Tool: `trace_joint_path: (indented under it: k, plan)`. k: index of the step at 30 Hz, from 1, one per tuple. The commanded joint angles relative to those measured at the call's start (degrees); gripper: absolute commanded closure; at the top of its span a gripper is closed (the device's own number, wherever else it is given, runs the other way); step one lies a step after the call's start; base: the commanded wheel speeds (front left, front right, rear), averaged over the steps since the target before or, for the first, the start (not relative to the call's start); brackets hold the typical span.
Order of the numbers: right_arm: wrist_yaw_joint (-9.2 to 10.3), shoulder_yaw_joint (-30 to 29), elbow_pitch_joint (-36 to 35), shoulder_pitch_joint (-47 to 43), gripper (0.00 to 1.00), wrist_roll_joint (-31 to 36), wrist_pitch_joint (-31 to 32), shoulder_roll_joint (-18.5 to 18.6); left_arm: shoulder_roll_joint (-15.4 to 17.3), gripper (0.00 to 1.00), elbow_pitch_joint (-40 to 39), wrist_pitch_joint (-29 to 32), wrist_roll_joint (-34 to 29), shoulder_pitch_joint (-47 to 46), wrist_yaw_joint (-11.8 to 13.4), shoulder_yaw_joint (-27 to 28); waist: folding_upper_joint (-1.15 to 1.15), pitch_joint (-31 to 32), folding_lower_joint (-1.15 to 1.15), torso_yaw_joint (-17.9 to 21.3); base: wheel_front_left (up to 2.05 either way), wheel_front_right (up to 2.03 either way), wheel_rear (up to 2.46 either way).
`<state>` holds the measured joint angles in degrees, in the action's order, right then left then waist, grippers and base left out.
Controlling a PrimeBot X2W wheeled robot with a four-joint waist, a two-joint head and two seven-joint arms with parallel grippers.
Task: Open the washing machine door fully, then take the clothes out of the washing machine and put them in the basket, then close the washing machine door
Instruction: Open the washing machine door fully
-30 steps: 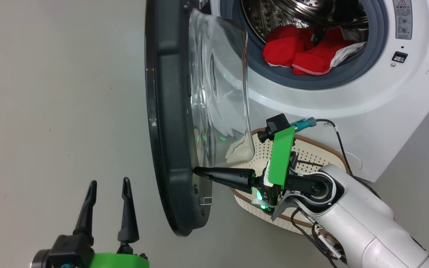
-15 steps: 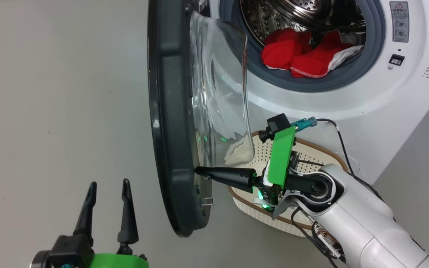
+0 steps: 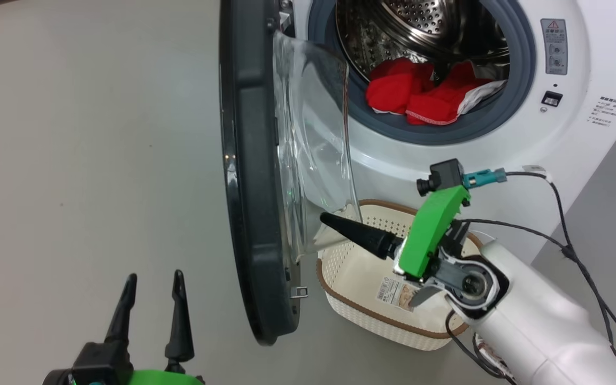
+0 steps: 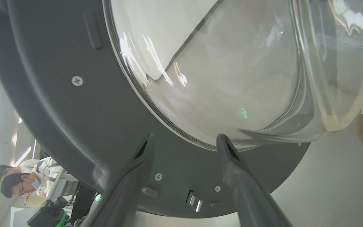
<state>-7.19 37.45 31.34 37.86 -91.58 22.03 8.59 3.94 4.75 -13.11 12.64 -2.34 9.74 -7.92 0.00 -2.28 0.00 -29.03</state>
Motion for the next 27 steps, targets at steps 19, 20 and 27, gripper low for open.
trace_joint_path:
  k: [19, 20, 27]
  plan:
    - [-0.30, 5.5, 6.6, -5.6, 0.00, 37.2, -34.9, 2.4, 2.4, 0.00, -2.4, 0.2, -0.7, 0.8, 1.1, 0.4, 0.00, 3.3, 0.00, 1.5, 0.00, 0.00, 0.00]
    - [-0.30, 4.6, 7.9, -5.9, 0.00, 38.9, -35.6, 1.8, 2.4, 0.00, -2.4, 0.2, -0.8, 0.9, 1.1, 0.2, 0.00, 3.4, 0.00, 1.5, 0.00, 0.00, 0.00]
    - [-0.30, -9.0, 10.1, -8.5, 0.00, 58.4, -37.0, -0.9, 2.4, 0.00, -2.6, -0.2, -1.0, 1.1, 1.5, -0.3, 0.00, 3.7, 0.00, 2.0, 0.00, 0.00, 0.00]
